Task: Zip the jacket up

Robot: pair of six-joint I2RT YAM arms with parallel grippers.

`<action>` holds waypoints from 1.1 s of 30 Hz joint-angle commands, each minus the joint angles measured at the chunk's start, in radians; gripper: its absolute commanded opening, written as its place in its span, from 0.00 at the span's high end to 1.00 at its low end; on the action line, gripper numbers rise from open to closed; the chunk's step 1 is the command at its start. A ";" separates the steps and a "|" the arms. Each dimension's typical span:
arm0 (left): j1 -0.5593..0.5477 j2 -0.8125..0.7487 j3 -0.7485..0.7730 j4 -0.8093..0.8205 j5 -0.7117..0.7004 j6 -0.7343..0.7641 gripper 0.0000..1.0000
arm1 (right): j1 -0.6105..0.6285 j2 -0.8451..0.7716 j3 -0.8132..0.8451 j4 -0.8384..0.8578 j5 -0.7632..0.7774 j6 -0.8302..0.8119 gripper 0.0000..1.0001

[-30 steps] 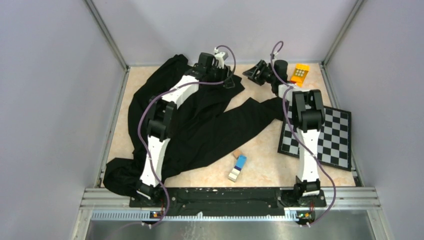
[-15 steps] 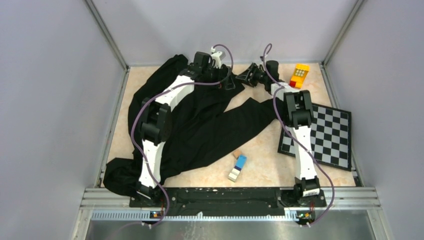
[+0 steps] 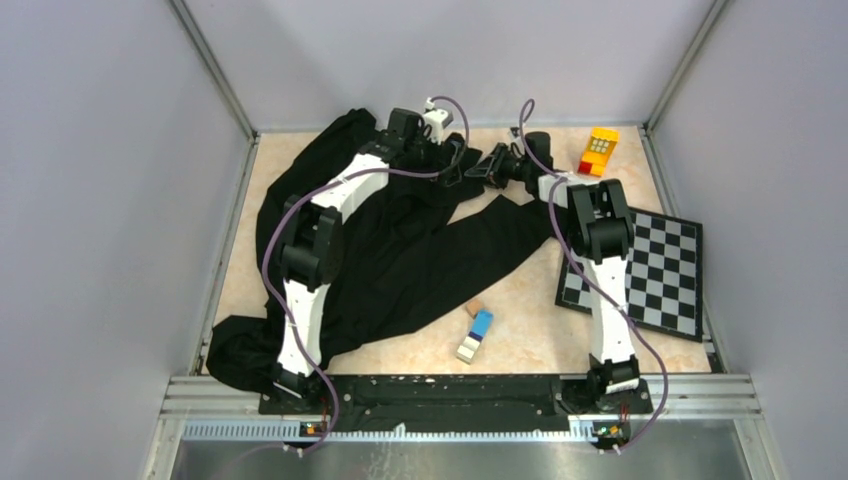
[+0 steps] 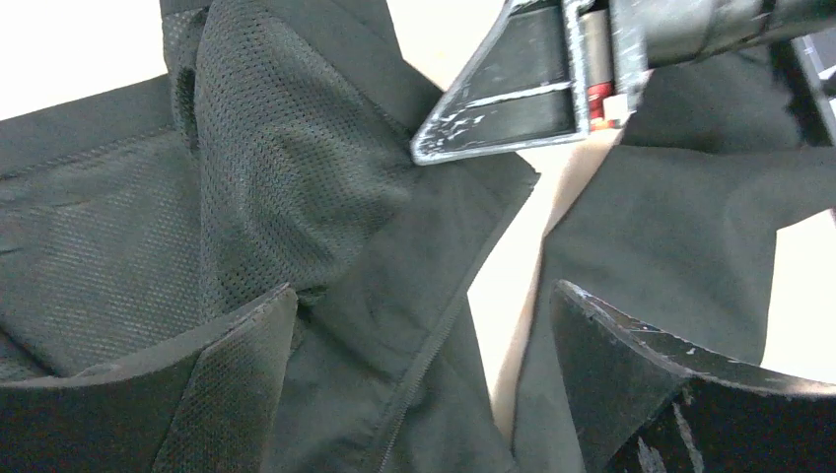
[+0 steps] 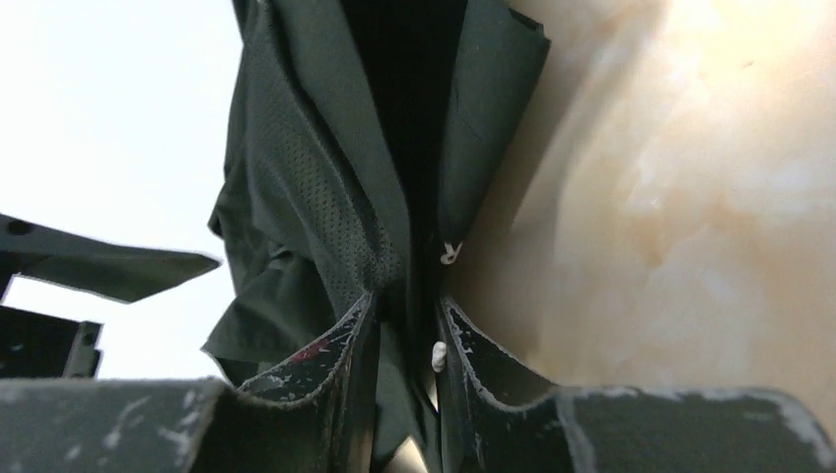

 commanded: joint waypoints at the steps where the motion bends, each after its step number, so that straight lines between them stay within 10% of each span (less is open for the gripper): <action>1: -0.035 -0.055 -0.030 0.064 -0.053 0.140 0.01 | 0.000 -0.124 -0.032 0.051 -0.013 0.069 0.74; 7: -0.128 -0.064 -0.127 0.170 -0.196 0.388 0.01 | 0.000 -0.127 -0.038 0.036 -0.011 0.217 1.00; 8: -0.136 -0.459 -0.140 0.188 -0.227 0.407 0.01 | 0.001 -0.132 -0.037 0.025 0.000 0.247 1.00; 10: -0.149 -0.064 -0.164 0.225 -0.275 0.423 0.01 | -0.001 -0.142 -0.031 -0.029 0.019 0.295 1.00; 24: -0.236 -0.018 -0.249 0.474 -0.519 0.522 0.10 | 0.019 -0.256 -0.181 -0.010 0.127 0.634 1.00; 33: -0.250 -0.085 -0.379 0.565 -0.409 0.504 0.01 | 0.030 -0.260 -0.207 0.042 0.150 0.758 1.00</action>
